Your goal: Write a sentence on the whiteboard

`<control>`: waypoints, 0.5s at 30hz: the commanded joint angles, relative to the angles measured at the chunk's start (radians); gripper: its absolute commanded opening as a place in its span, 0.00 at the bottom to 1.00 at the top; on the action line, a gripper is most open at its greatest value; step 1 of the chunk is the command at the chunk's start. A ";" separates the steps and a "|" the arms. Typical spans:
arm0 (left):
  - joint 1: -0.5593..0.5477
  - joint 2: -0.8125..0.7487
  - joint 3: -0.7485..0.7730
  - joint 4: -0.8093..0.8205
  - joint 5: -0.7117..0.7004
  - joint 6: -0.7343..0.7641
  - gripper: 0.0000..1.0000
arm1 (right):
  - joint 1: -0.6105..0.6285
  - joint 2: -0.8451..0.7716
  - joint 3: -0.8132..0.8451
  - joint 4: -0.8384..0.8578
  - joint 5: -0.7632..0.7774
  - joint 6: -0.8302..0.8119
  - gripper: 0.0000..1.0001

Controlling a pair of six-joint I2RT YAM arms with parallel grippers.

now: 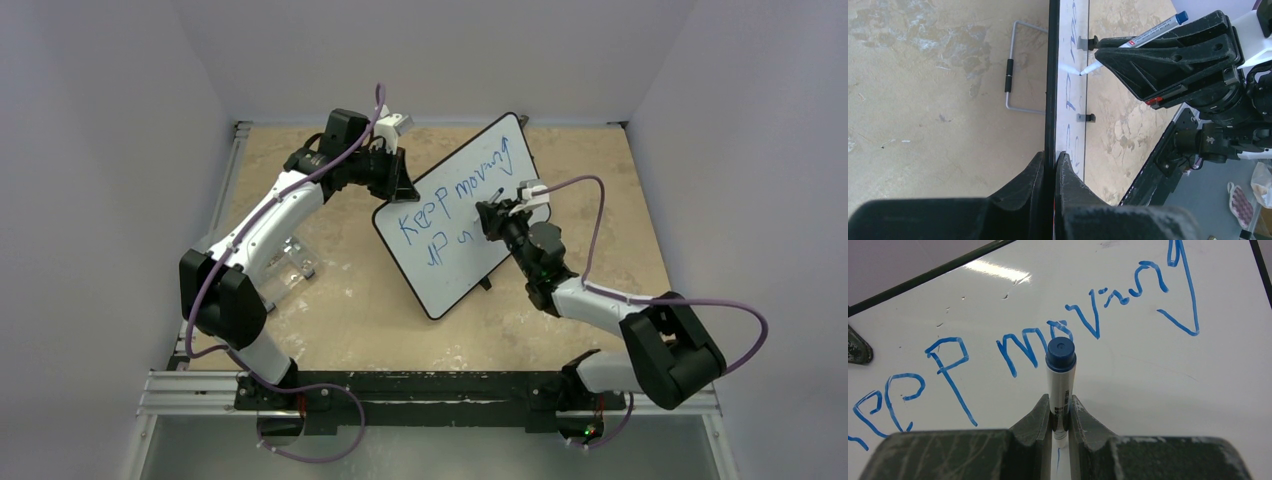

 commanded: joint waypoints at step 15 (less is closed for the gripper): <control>0.001 0.011 0.015 -0.090 -0.219 0.076 0.00 | -0.027 -0.160 0.060 -0.226 0.002 0.012 0.00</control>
